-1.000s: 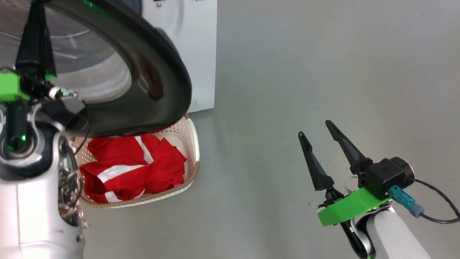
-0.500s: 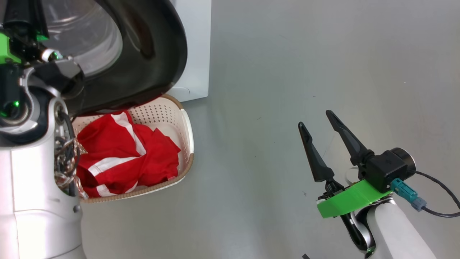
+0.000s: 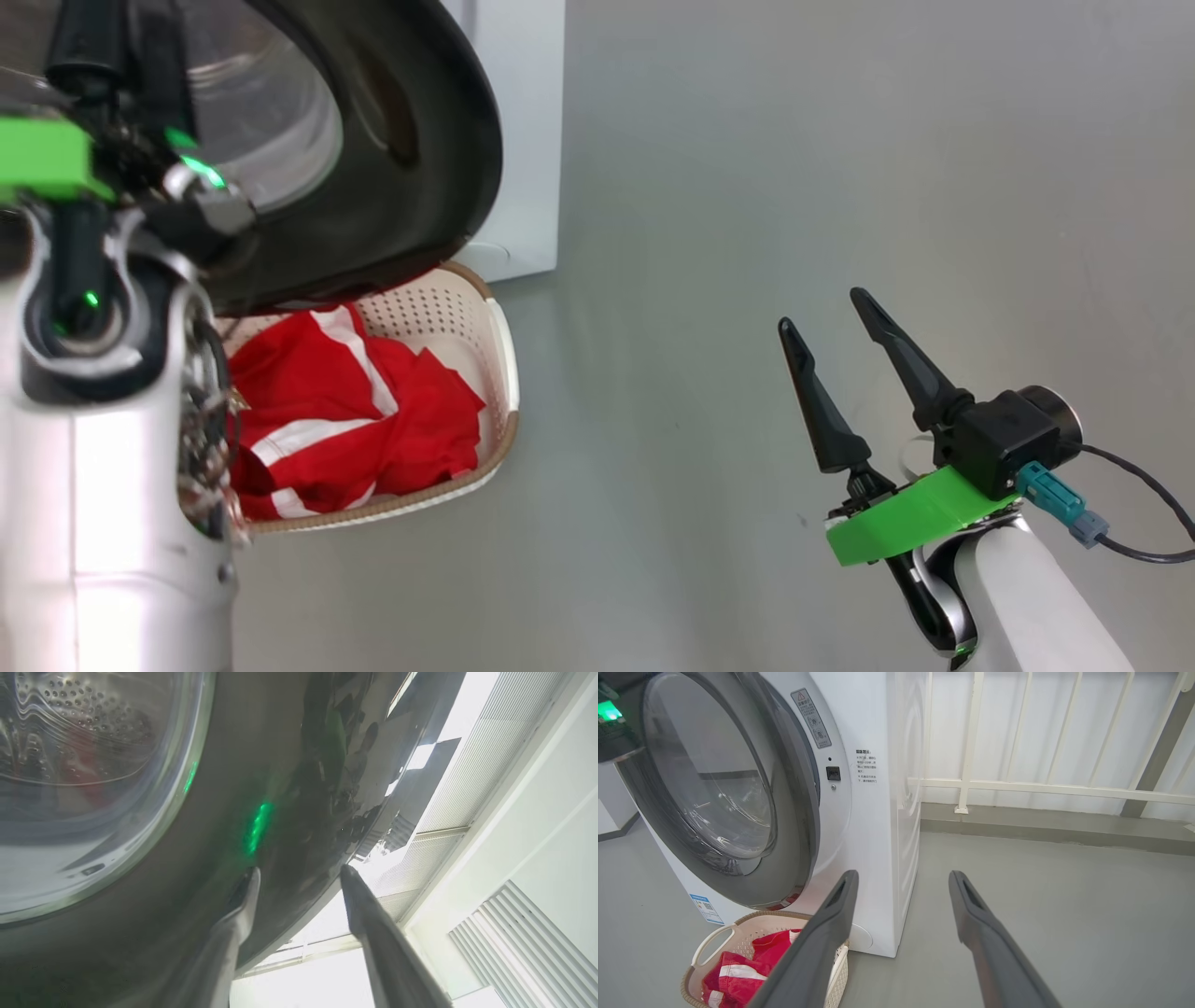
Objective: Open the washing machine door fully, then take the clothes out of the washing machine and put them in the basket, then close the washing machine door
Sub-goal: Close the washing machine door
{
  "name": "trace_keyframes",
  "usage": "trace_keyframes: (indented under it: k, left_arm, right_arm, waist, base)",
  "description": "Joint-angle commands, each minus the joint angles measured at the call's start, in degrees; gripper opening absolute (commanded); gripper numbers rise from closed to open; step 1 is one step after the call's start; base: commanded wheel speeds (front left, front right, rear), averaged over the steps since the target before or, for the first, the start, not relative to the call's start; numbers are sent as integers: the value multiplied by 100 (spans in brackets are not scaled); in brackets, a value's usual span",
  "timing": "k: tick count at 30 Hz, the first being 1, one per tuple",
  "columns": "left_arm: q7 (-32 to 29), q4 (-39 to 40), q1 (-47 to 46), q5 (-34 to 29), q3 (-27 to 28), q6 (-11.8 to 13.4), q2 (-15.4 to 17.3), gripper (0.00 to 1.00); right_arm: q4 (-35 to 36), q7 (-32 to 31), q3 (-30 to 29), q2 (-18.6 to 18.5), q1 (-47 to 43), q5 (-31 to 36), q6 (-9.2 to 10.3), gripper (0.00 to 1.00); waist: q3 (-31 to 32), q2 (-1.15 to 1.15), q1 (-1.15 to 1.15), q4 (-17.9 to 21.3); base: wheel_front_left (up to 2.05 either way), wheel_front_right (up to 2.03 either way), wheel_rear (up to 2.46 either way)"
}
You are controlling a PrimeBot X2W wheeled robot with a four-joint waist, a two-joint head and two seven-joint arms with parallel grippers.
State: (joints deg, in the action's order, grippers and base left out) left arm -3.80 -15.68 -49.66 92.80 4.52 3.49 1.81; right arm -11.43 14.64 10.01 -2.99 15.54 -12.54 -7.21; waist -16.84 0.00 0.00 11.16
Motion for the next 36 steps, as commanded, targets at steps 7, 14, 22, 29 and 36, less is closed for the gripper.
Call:
trace_keyframes:
  k: [7, 14, 22, 29, 36]
  left_arm:
    - [34, 476, 717, -112, 89, 71, 155, 100]
    - [309, 870, 1680, -1122, -306, -284, 518, 100]
    - [1035, 1095, 2522, -2835, -869, -221, 1039, 100]
    - [1693, 1323, 3146, -4263, -1247, -94, 1404, 100]
    - [1872, 1365, 3761, -5906, -1328, 316, 1664, 100]
  right_arm:
    - [38, 36, 121, 12, -104, 39, -28, 100]
    - [-37, 36, 138, 12, -256, 54, -28, 100]
    - [-62, 36, 131, 12, -377, 67, -28, 100]
    - [0, 36, 0, 12, -525, 85, -28, 100]
    - [60, 36, -40, 12, -666, 149, -28, 100]
  waist:
    - [431, 0, 0, -293]
    - [765, 0, 0, -497]
    - [1056, 0, 0, -617]
    - [1266, 0, 0, -710]
    - [1515, 0, 0, -702]
  base:
    - [0, 0, 0]
    - [0, 0, 0]
    - [0, 0, 0]
    - [0, 0, 0]
    - [0, 0, 0]
